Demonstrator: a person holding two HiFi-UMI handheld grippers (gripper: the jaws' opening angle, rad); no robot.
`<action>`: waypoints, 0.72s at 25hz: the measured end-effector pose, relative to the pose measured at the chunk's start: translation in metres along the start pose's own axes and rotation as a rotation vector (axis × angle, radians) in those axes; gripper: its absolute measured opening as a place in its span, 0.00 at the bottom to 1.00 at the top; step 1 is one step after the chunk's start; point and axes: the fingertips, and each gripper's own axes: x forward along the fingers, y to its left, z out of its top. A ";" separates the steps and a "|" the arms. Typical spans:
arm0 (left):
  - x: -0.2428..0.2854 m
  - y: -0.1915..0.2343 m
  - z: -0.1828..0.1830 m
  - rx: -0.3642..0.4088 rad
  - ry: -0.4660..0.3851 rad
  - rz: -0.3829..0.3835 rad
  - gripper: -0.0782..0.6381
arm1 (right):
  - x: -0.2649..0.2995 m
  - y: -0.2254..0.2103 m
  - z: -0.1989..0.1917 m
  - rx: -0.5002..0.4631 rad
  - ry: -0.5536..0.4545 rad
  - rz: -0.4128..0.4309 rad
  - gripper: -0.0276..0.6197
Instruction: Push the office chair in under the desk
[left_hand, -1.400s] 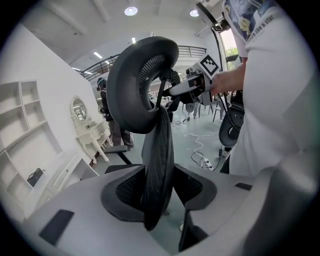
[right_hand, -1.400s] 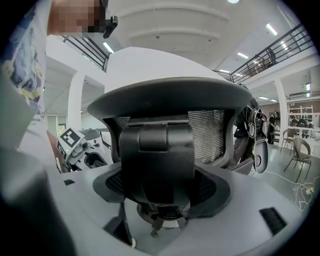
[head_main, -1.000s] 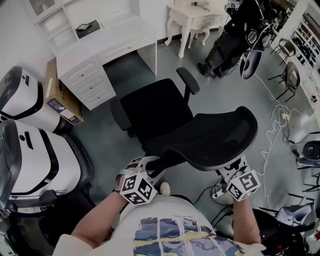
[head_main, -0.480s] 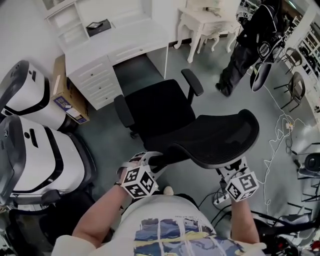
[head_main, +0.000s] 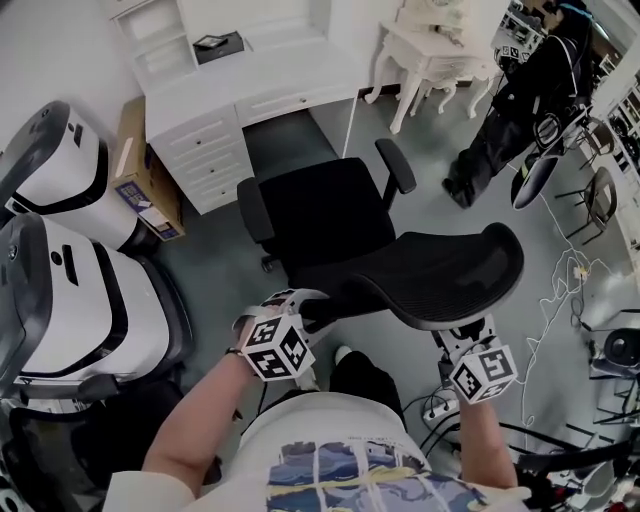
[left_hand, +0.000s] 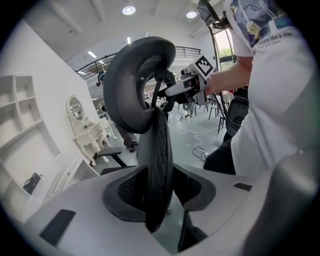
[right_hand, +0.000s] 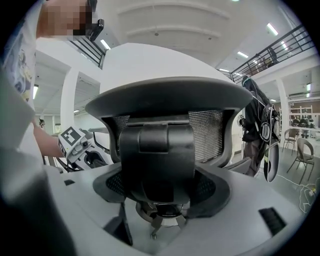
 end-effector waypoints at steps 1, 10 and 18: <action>0.000 0.004 -0.002 -0.003 0.001 -0.003 0.33 | 0.004 0.001 0.001 0.002 0.003 -0.002 0.55; -0.004 0.044 -0.019 -0.024 0.042 -0.008 0.34 | 0.045 0.005 0.014 -0.008 0.004 -0.009 0.55; -0.007 0.082 -0.033 -0.047 0.063 0.013 0.35 | 0.080 0.008 0.025 -0.013 0.007 -0.003 0.55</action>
